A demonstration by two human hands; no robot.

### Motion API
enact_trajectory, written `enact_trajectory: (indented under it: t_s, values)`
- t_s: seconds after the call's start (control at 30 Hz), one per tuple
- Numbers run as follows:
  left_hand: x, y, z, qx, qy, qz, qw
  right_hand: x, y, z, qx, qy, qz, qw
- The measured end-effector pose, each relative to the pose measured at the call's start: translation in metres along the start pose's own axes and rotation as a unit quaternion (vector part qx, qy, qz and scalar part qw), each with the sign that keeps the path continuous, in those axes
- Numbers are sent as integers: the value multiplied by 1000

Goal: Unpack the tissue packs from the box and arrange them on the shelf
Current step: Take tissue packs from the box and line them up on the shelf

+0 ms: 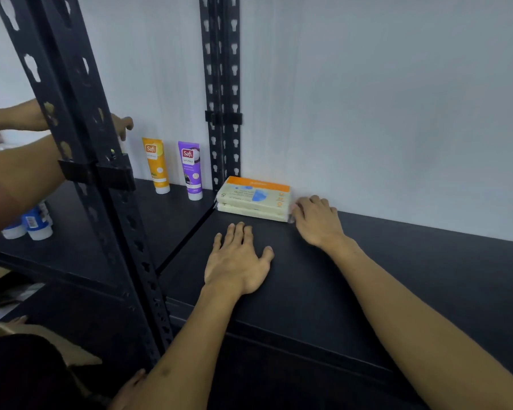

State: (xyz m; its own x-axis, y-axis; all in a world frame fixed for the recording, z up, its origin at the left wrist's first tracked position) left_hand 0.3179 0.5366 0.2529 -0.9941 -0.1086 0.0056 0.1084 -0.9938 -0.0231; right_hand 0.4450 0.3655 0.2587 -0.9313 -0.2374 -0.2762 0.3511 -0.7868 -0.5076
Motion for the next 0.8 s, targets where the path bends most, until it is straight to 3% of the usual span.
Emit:
enact_trajectory:
  t_s: [0.1,0.37,0.8]
  values:
    - [0,1,2,-4,-2,2,1000,18,14,6,-4,-57,-24,998]
    - [3,0,4,-6,7,3,1000,77,9,24,-2,-82,-47,995]
    - [42,6,21,42,67,8,997,217,-11,60,16,-24,-23,999]
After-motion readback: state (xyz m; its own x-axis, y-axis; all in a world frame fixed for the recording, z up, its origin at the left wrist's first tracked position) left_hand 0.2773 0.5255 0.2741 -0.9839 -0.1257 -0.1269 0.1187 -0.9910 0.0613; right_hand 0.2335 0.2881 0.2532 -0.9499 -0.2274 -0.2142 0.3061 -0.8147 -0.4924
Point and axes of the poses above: each hand's wrist, its own x-axis away from the middle knuckle, its own z-axis out of the back of the hand, y = z × x, the point moved 1 cm from there along -x, towards the middle knuckle, and after that the axes turned 15 degrees about -x, right-handed, at the moved point
